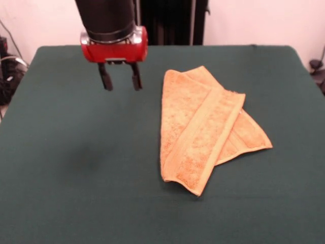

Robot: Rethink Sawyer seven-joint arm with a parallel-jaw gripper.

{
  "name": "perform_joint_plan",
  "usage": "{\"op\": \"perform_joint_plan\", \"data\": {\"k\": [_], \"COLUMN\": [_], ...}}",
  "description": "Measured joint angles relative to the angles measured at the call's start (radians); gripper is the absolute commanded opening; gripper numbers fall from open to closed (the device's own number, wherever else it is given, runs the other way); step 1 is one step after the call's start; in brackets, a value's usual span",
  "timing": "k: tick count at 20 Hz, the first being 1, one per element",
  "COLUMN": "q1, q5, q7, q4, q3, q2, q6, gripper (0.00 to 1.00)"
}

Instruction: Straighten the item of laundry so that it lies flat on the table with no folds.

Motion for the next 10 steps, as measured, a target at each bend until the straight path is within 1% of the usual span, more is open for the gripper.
{"op": "perform_joint_plan", "data": {"k": [2,3,10], "q1": [0.015,0.035,0.088], "q5": [0.006,0.015,0.05], "q7": [0.014,0.037,0.082], "q4": [-0.01,-0.025,-0.069], "q3": [-0.012,-0.027,-0.065], "q2": [0.011,0.024,0.062], "q6": [0.0,0.0,0.0], "gripper": [1.0,1.0,1.0]}}
